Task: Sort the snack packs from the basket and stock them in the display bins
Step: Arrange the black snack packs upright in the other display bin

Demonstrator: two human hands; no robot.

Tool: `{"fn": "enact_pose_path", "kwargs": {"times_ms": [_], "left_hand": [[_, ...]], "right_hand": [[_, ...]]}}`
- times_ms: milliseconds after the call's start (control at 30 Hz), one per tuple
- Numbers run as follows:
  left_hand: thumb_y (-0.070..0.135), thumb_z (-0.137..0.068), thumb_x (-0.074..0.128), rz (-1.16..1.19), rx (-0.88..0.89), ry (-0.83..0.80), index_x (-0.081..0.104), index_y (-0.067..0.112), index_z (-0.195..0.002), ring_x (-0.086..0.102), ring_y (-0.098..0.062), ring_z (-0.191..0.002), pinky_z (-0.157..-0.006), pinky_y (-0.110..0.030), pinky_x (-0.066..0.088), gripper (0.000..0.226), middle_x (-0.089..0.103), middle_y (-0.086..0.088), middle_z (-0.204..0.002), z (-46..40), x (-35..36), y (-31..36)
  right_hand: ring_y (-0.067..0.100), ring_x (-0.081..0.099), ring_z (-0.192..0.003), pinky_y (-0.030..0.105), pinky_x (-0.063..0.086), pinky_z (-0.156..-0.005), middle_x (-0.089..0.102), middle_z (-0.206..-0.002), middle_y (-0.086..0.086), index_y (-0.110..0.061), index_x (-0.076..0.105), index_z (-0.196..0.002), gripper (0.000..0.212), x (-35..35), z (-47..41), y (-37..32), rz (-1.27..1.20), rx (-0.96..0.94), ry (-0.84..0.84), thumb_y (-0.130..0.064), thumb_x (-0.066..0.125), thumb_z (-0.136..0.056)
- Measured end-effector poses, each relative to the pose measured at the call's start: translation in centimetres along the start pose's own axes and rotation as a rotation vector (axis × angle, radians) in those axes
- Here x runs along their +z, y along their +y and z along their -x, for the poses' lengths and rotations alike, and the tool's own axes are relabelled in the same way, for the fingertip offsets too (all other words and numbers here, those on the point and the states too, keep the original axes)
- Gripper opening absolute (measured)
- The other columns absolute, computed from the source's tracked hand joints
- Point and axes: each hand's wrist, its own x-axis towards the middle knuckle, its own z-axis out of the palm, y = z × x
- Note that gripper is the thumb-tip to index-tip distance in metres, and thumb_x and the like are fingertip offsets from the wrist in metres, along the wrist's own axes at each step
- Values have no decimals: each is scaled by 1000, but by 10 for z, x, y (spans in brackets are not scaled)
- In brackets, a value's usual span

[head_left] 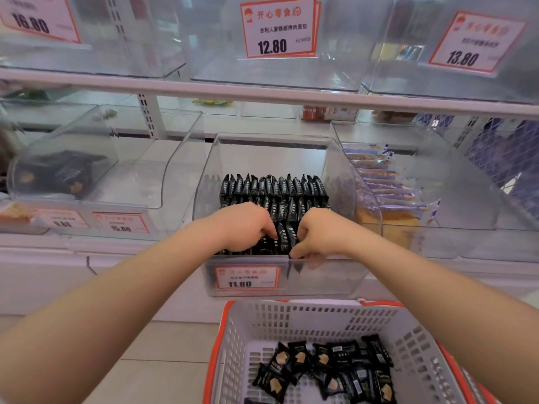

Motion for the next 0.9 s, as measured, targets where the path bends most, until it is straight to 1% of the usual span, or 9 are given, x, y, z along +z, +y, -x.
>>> {"fn": "enact_pose_path", "kwargs": {"times_ms": [100, 167, 233, 367, 467, 533, 633, 767, 900], "left_hand": [[6, -95, 41, -19, -7, -37, 57, 24, -127, 49, -15, -122, -104, -31, 38, 40, 54, 6, -134, 5, -3, 1], [12, -96, 40, -20, -5, -93, 54, 22, -129, 47, -15, -124, -103, -28, 34, 38, 53, 5, -135, 10, -8, 5], [18, -96, 42, -50, -16, -121, 53, 21, -130, 50, -18, -120, -100, -28, 37, 36, 55, 2, -133, 18, -13, 11], [23, -94, 45, -87, 32, 104, 61, 20, -117, 56, -20, -104, -92, -36, 44, 28, 62, -1, -113, 38, -19, 37], [22, -90, 49, 19, 173, 322, 65, 16, -97, 55, -19, -86, -81, -35, 45, 19, 53, 4, -84, 56, -14, 66], [24, -89, 50, 68, 270, 352, 64, 17, -89, 48, -15, -74, -73, -32, 45, 15, 44, 9, -73, 64, -1, 89], [32, -91, 45, 41, 300, 197, 60, 22, -93, 49, -12, -72, -67, -29, 47, 18, 48, 12, -73, 65, 36, 120], [31, -92, 43, -62, 242, -112, 60, 19, -102, 59, -26, -90, -71, -33, 46, 23, 65, -6, -99, 34, 105, 146], [26, -93, 42, -4, 159, -339, 60, 13, -101, 57, -31, -94, -72, -34, 46, 23, 63, -12, -102, -3, 181, 156]], "right_hand": [[19, 61, -54, 27, 50, -58, 62, -57, 7, -9, 59, -53, 30, 0, 1, -2, -43, 16, -3, -22, 72, -77], [15, 59, -55, 21, 51, -53, 68, -68, 8, -3, 69, -71, 20, 2, 9, 0, -103, 38, -91, -22, 71, -79], [13, 56, -57, 20, 47, -54, 68, -73, 5, -4, 71, -81, 21, -2, 19, 3, -66, 14, -81, -26, 70, -81], [6, 54, -69, 20, 39, -65, 61, -77, -9, -19, 70, -95, 17, -15, 46, 7, 10, -121, 259, -31, 67, -83], [-3, 49, -54, 8, 34, -53, 55, -60, -14, -26, 66, -82, 3, -7, 81, 19, -131, -235, 418, -27, 68, -81], [-3, 48, -49, 9, 36, -50, 54, -53, -11, -29, 59, -72, 13, 8, 106, 42, -197, -265, 442, -25, 69, -79], [-1, 47, -47, 14, 35, -50, 54, -50, -9, -25, 59, -72, 14, 43, 128, 92, -301, -161, 315, -22, 70, -80], [5, 49, -57, 22, 39, -58, 55, -60, -9, -17, 61, -78, 9, 107, 131, 162, -383, 82, 115, -14, 65, -86], [8, 50, -61, 28, 44, -67, 58, -70, -2, -13, 62, -83, 5, 168, 129, 219, -421, 278, 15, -13, 61, -88]]}}
